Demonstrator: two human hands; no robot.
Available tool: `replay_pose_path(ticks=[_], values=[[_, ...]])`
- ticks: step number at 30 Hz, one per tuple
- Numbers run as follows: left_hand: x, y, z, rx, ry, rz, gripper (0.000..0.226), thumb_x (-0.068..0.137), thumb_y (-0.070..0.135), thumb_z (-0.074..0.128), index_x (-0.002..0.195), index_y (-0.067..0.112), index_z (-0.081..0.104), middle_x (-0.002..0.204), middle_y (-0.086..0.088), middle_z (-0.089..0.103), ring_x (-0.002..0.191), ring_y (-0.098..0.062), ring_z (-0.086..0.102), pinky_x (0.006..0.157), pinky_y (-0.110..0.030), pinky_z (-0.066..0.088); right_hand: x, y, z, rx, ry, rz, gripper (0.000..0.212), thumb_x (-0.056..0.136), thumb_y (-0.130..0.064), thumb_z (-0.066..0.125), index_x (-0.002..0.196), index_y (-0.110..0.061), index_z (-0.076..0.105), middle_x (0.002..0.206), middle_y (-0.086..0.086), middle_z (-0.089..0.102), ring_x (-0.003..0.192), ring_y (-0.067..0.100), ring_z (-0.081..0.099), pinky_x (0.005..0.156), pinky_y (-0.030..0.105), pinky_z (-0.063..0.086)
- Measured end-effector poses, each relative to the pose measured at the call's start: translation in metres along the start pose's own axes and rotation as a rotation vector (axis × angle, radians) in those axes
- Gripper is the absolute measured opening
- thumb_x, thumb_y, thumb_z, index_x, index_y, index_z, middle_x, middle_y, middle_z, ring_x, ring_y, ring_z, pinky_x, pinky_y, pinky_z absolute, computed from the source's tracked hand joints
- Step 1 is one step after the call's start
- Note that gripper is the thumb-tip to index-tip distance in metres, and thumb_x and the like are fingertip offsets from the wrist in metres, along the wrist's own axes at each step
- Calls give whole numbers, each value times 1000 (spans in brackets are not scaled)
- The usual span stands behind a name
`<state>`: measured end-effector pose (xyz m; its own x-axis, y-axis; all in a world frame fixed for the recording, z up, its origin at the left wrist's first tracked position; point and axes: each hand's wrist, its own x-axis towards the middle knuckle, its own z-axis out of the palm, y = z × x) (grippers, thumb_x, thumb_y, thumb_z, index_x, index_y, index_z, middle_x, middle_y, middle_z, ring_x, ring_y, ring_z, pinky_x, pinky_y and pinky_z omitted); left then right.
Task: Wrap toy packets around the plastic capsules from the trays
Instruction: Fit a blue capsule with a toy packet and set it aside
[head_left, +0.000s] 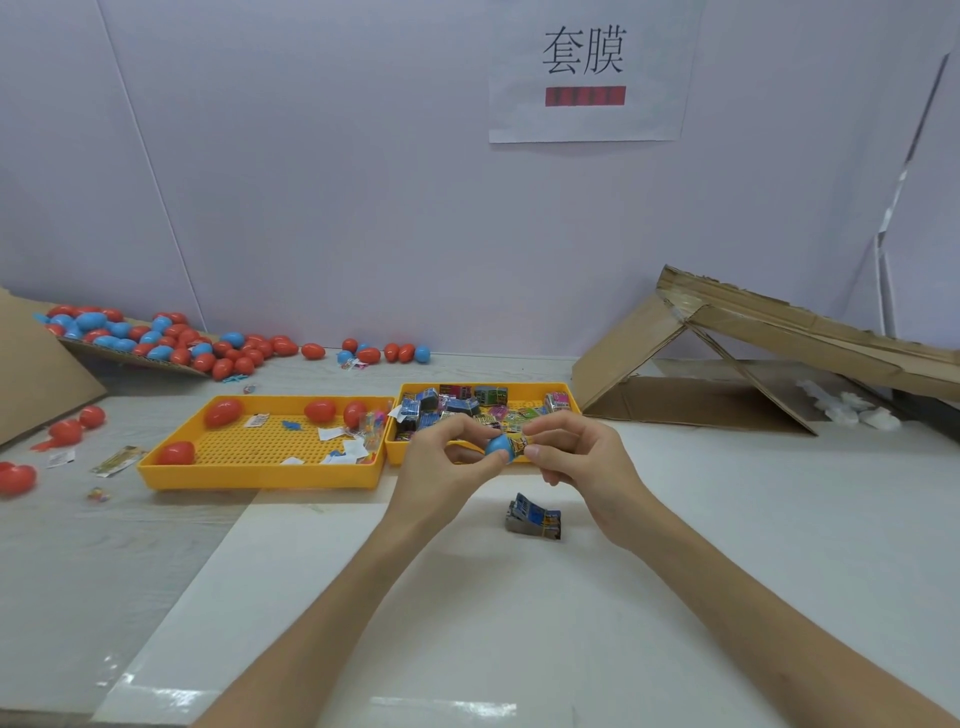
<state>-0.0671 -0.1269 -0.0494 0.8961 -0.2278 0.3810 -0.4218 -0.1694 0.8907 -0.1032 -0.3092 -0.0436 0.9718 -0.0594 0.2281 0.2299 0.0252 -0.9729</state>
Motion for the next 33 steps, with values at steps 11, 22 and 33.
replay_pose_path(ticks=[11,22,33], values=[[-1,2,-1,-45,-17,-52,13,83,19,81,90,25,72,87,12,73,75,-8,73,66,-16,55,0,0,-1,64,-16,66,16,86,1,72,93,-12,73,77,7,69,53,14,50,56,23,47],[-1,2,-2,-22,-17,-64,14,83,18,81,91,24,72,92,6,73,74,-8,73,67,-17,56,0,0,0,-43,20,7,14,85,2,74,93,-10,73,79,5,75,53,13,54,55,23,47],[-2,1,-1,17,-23,-20,15,83,25,81,91,28,69,95,4,72,78,-10,72,71,-22,59,-1,-1,0,-166,-8,-42,17,84,0,76,95,-13,73,84,6,77,59,15,60,57,25,50]])
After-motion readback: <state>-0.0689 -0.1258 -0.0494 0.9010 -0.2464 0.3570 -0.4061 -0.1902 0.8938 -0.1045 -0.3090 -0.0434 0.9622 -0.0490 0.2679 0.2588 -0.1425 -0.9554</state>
